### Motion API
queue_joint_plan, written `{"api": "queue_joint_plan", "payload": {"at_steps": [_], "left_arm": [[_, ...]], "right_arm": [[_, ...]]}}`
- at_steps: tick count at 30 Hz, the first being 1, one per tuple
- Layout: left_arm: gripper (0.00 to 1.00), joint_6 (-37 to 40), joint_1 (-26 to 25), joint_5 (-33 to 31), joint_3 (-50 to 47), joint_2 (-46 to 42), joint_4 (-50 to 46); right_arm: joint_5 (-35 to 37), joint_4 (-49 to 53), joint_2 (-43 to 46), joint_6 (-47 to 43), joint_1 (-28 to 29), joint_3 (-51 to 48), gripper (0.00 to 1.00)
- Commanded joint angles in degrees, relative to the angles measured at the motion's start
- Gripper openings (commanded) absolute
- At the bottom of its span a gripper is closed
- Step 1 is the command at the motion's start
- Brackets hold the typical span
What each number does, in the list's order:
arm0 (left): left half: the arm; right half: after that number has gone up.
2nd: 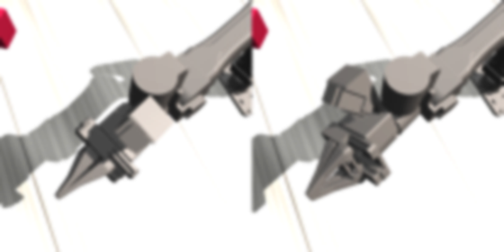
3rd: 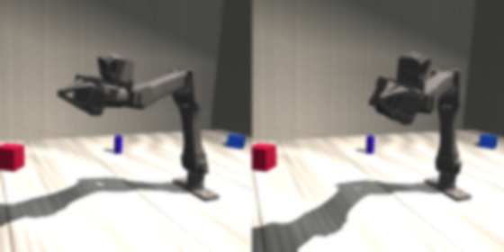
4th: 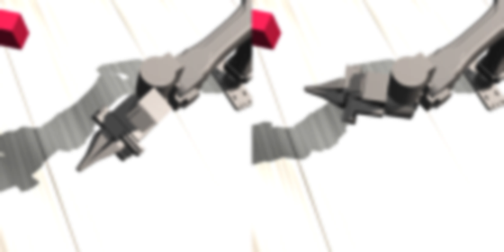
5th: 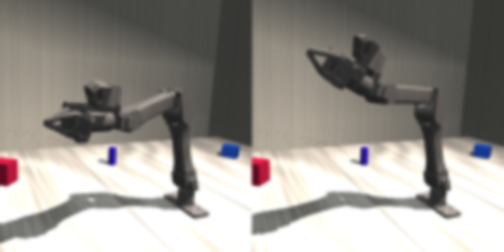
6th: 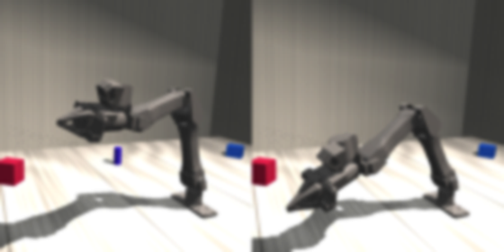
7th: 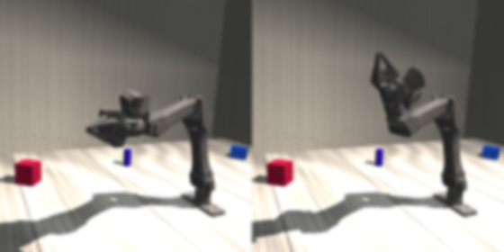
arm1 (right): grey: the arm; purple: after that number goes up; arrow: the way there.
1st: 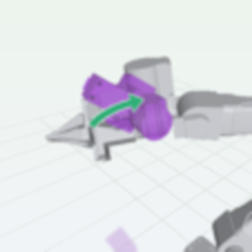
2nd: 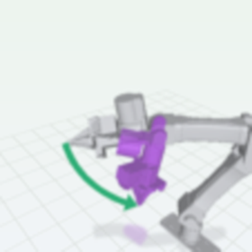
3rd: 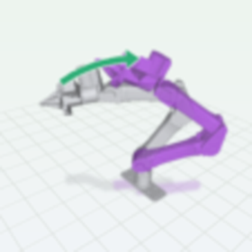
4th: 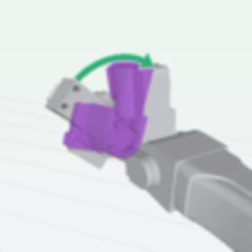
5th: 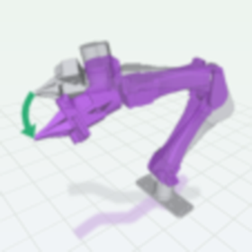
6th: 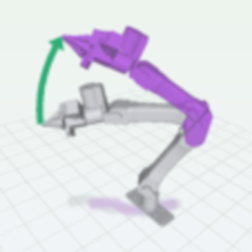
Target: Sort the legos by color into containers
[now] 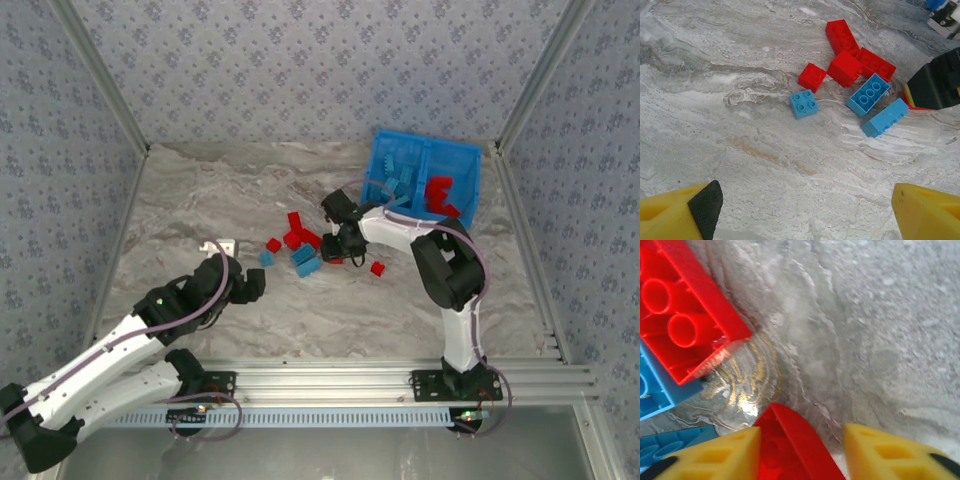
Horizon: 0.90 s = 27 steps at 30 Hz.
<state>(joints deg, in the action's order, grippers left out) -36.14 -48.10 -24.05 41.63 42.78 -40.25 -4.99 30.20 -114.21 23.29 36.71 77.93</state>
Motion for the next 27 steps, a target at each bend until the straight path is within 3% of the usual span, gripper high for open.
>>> {"api": "queue_joint_plan", "payload": {"at_steps": [1,5,10,17,20,22,27], "left_arm": [[0.9,-0.7,0.2,-0.7,-0.1,-0.6,1.1],[0.9,-1.4,0.2,-0.7,-0.5,-0.9,1.1],[0.9,-2.1,0.2,-0.6,-1.0,-1.2,1.1],[0.9,-2.2,0.2,-0.7,-0.6,-2.3,1.0],[0.9,-2.2,0.2,-0.8,-0.5,-2.8,1.1],[0.9,-2.3,0.2,-0.7,-0.6,-3.0,1.0],[0.9,-2.8,0.2,0.4,-0.6,-3.3,0.9]], "right_arm": [[-2.9,0.3,2.3,6.9,-0.4,-3.3,0.37],[-0.5,1.0,6.7,6.4,-0.4,-3.3,0.29],[1.3,1.0,14.8,7.1,-1.5,-3.8,0.27],[23.2,4.7,30.7,5.5,-5.8,-4.6,0.25],[33.8,4.5,33.1,2.7,-11.2,-5.9,0.25],[36.0,1.3,32.6,1.3,-16.8,-6.6,0.25],[32.6,-3.3,25.1,0.3,-29.2,-4.0,0.24]]}}
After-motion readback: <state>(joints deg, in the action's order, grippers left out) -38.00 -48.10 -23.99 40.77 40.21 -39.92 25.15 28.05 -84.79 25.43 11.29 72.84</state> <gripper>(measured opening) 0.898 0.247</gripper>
